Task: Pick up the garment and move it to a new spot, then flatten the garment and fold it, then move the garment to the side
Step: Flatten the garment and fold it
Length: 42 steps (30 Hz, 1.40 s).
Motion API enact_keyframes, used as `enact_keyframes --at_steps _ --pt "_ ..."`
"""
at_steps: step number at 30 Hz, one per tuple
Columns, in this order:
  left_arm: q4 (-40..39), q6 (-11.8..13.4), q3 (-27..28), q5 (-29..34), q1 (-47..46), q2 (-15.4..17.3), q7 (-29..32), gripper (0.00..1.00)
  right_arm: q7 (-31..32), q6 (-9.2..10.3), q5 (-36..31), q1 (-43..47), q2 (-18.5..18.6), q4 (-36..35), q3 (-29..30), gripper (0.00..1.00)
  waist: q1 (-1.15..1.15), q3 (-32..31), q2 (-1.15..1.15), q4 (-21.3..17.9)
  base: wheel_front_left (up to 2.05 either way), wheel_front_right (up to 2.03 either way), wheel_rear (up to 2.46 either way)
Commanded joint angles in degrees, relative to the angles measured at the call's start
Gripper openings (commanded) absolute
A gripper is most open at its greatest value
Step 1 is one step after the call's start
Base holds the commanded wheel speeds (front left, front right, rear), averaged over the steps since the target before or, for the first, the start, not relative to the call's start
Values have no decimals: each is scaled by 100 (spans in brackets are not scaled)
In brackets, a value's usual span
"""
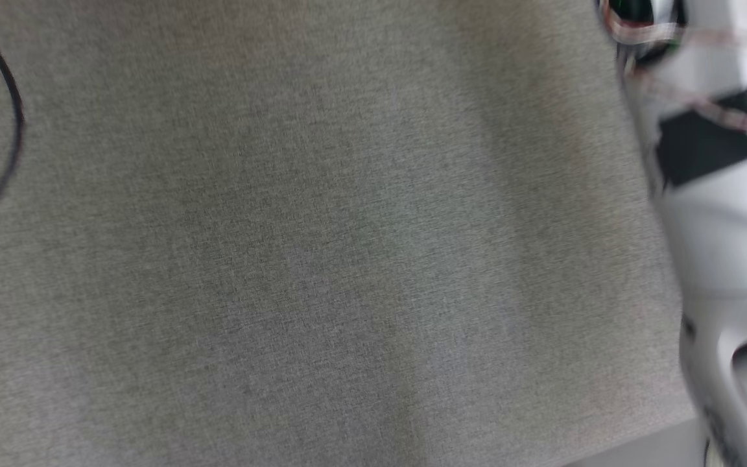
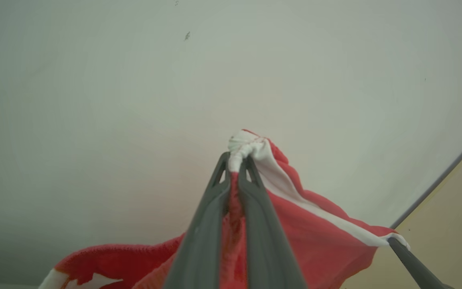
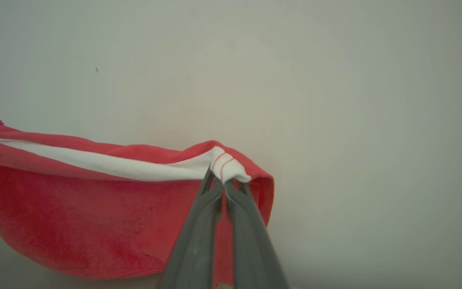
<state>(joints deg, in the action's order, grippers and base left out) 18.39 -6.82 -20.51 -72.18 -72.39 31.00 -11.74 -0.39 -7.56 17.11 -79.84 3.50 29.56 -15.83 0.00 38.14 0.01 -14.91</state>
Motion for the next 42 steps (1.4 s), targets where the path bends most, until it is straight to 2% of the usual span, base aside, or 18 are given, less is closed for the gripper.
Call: enact_keyframes --at_steps 1,6,9,10,11,15,24,27,32,34,42 --pt "-127 -50 -29 -84 419 97 -86 0 103 18 122 433 59 -231 -64 0 0 -316 -1 56 0 0 0" --pt "-567 -76 22 -96 1502 223 -271 0 697 17 621 1536 295 -1135 -458 0 0 -827 -1 139 0 0 0" --pt "-836 -73 1 129 2298 201 -336 0 1353 17 849 2398 524 -1681 -720 0 0 -1140 -1 232 0 0 0" --pt "-920 -69 98 109 2803 118 -341 0 2003 16 1137 2905 710 -2074 -990 0 0 -1321 -1 268 0 0 0" --pt "-920 -69 98 109 2803 118 -341 0 2003 16 1137 2905 710 -2074 -990 0 0 -1321 -1 268 0 0 0" --pt "-925 -70 445 377 3729 -207 -339 0 3030 17 1484 3838 1222 -2709 -1114 0 0 -1623 -1 315 0 0 0" --pt "-855 -59 745 1123 5293 -801 -342 0 4639 17 1976 5425 1815 -3602 -1042 0 0 -2244 -1 478 0 0 0" --pt "-869 -59 635 1201 5728 -975 -343 0 5018 17 2076 5973 1867 -3864 -768 0 0 -2434 -1 591 0 0 0" --pt "-853 -59 161 1488 6454 -852 -343 0 5743 17 2090 6970 1866 -4413 -233 0 0 -2685 -1 718 0 0 0" --pt "-901 -59 80 1343 6752 -923 -343 0 6126 17 2023 7404 1830 -4616 -33 0 0 -2765 -1 747 0 0 0" --pt "-996 -56 -98 1341 7674 -718 -302 0 7487 17 1896 8767 1340 -5540 673 0 0 -2883 -1 793 0 0 0"
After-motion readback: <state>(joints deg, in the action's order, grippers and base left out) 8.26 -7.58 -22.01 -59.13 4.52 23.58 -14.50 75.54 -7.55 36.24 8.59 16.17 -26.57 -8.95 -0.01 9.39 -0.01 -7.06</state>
